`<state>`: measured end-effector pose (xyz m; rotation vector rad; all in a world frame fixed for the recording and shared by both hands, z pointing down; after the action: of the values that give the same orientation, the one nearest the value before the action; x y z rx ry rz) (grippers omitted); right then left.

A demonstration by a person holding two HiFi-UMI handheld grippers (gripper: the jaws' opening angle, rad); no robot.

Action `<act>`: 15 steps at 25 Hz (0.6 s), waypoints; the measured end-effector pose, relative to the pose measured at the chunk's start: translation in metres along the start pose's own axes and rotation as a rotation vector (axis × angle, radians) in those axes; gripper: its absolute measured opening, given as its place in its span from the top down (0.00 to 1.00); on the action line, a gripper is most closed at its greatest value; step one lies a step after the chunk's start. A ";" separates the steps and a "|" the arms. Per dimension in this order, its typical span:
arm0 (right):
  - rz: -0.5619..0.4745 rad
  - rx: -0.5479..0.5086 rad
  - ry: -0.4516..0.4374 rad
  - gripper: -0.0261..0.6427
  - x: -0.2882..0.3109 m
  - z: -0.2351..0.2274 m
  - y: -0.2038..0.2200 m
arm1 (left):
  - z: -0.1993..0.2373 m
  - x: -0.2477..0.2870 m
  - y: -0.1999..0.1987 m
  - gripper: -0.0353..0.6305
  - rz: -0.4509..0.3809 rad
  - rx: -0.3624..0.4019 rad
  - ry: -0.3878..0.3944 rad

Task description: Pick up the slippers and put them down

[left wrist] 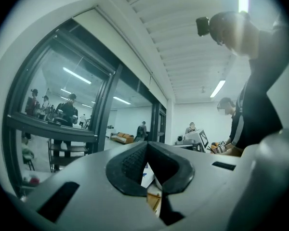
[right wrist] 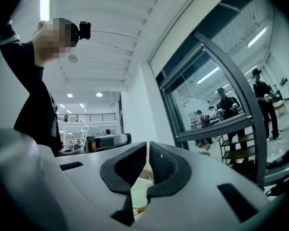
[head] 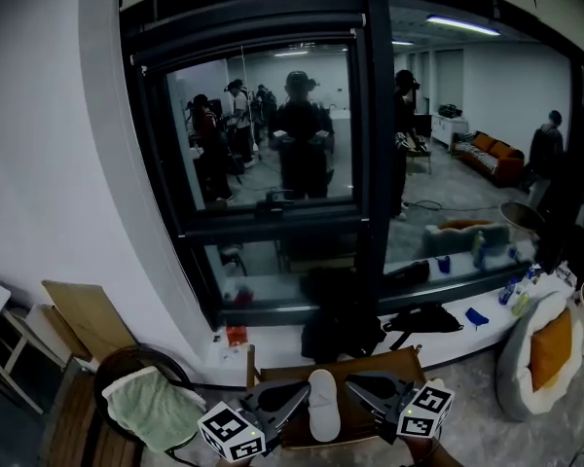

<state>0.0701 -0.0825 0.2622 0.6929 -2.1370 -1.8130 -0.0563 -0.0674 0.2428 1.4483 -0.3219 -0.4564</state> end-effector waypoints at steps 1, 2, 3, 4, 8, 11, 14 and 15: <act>0.006 -0.002 0.003 0.91 -0.001 0.000 0.001 | 0.000 0.001 0.003 0.94 0.010 0.004 0.001; 0.012 -0.004 0.006 0.91 -0.002 0.000 0.003 | 0.000 0.002 0.006 0.94 0.020 0.005 0.003; 0.018 -0.007 0.007 0.91 -0.002 0.001 0.005 | 0.000 0.002 0.009 0.94 0.029 0.003 0.005; 0.025 -0.008 0.006 0.91 -0.002 0.001 0.006 | -0.001 0.003 0.012 0.94 0.037 0.001 0.007; 0.036 0.003 -0.002 0.91 -0.001 0.002 0.011 | -0.001 0.003 0.023 0.94 0.053 -0.004 0.019; 0.029 0.013 -0.005 0.92 0.001 0.001 0.013 | 0.000 0.000 0.024 0.94 -0.012 -0.053 0.050; 0.029 -0.003 -0.020 0.92 0.003 0.004 0.016 | -0.002 -0.003 0.027 0.94 -0.018 -0.049 0.061; 0.031 -0.011 -0.027 0.92 0.004 0.006 0.016 | -0.002 -0.004 0.028 0.94 -0.008 -0.043 0.060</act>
<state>0.0605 -0.0773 0.2764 0.6330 -2.1406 -1.8273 -0.0559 -0.0621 0.2706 1.4191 -0.2570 -0.4231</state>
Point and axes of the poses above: the fingertips, and each gripper's own axes: x forward along the fingers, z to its left, y out of its underside, the point moved 3 cm from there along -x, backward along the fingers, and after that the axes turned 1 degree about y, right-handed, at the moved point
